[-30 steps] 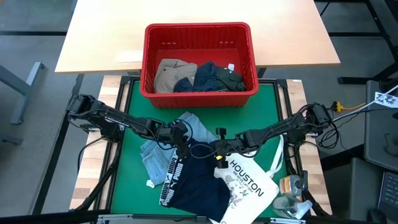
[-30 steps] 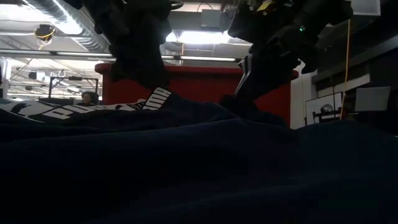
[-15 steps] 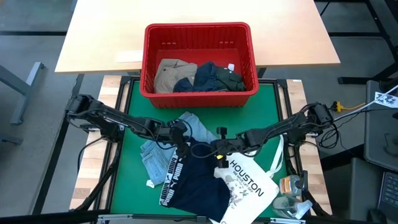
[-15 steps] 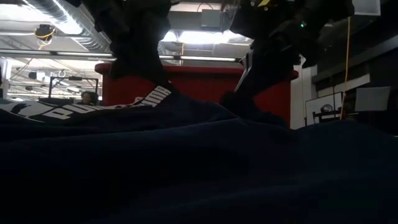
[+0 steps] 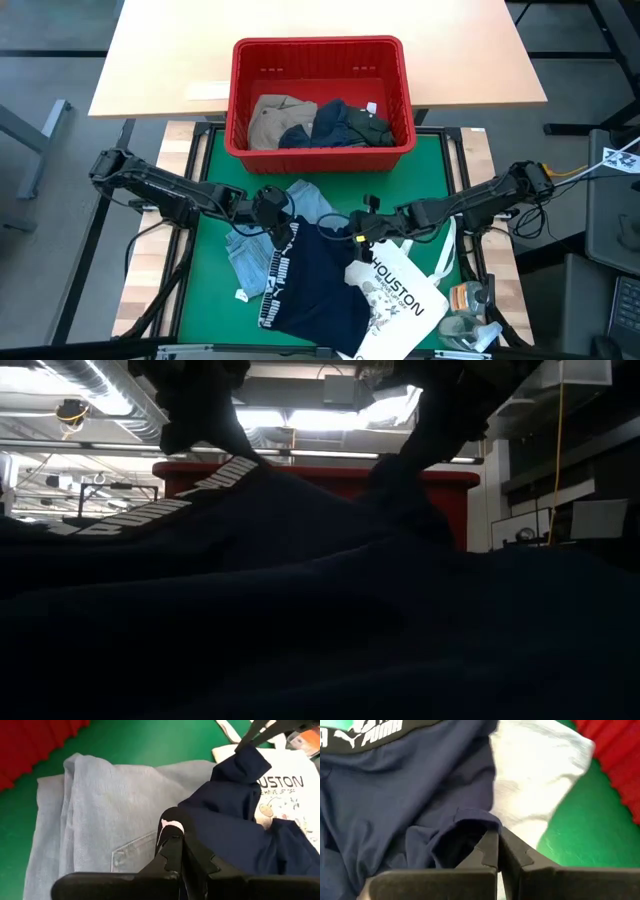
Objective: Fold Laundry from Bin
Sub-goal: Fold the dark blue boxer shorts
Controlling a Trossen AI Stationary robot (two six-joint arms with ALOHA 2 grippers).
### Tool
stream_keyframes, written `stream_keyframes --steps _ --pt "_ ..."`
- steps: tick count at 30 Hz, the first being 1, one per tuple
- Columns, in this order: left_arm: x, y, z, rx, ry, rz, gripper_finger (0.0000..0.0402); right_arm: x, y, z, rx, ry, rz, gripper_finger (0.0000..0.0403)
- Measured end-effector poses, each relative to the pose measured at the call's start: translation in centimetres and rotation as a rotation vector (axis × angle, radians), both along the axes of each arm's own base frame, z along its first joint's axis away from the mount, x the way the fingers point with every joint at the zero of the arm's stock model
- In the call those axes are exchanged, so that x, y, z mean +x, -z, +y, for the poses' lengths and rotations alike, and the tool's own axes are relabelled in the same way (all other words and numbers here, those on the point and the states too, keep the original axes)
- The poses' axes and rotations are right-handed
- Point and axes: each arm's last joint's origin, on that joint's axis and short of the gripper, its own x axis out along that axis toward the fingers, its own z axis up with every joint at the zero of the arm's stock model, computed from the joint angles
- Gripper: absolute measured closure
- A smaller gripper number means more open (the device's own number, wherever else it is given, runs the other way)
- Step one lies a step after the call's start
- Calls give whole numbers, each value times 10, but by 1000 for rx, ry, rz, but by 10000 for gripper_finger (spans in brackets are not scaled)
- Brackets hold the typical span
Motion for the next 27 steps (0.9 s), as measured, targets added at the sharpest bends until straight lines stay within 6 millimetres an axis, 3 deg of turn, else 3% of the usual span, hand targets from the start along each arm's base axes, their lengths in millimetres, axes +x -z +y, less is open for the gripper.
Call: stream_keyframes --steps 14,27 --pt "-10 4 4 84 -54 87 401 -20 7 -10 -56 281 127 400" --pt "-13 6 6 131 -82 121 401 -28 11 -12 8 383 177 400"
